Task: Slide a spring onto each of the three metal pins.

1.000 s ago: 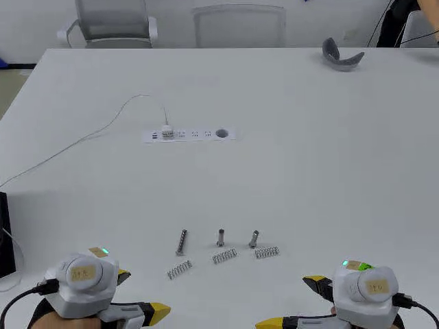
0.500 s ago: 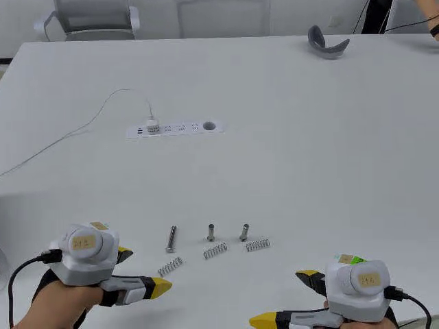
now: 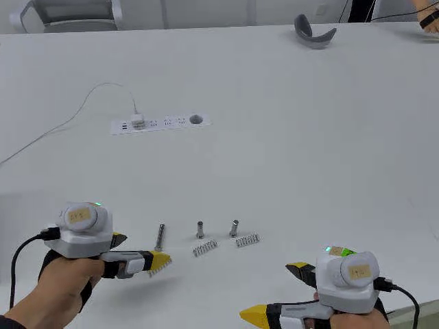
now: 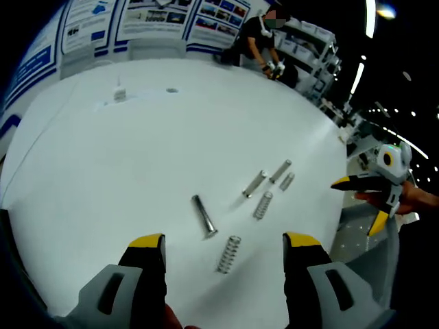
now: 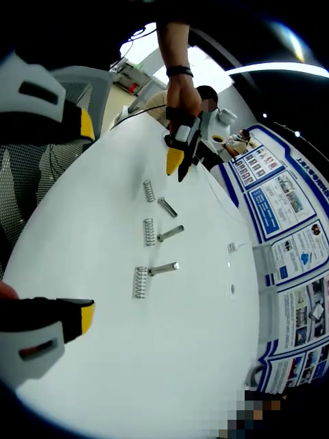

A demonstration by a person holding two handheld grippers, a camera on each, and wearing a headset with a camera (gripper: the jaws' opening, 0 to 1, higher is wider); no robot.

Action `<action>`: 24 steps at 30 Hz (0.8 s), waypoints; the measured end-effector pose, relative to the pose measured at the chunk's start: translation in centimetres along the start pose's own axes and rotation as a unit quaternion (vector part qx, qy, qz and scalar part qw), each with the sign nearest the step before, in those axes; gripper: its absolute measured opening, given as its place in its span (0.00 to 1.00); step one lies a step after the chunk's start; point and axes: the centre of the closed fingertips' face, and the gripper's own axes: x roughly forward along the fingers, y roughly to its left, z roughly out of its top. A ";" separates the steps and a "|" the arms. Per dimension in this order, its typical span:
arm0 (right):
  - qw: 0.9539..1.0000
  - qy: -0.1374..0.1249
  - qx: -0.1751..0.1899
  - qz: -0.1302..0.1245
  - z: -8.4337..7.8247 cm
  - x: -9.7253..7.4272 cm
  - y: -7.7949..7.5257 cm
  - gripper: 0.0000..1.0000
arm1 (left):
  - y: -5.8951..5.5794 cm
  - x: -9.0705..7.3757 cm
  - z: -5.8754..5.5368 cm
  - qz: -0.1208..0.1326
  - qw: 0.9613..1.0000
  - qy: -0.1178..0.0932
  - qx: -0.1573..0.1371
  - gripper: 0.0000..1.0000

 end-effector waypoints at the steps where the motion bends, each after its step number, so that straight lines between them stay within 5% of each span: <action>1: 1.000 0.000 0.002 0.002 0.0 0.0 0.0 0.95 | 0.1 0.2 0.1 0.001 1.000 -0.001 -0.004 0.70; 17: 1.000 0.013 0.010 0.015 -0.5 0.0 0.4 0.93 | 0.8 3.6 1.5 0.012 0.999 -0.005 -0.035 0.56; 24: 1.000 0.010 0.016 0.018 -0.1 -0.3 0.0 0.93 | 0.4 4.5 2.6 0.010 0.999 -0.023 -0.043 0.44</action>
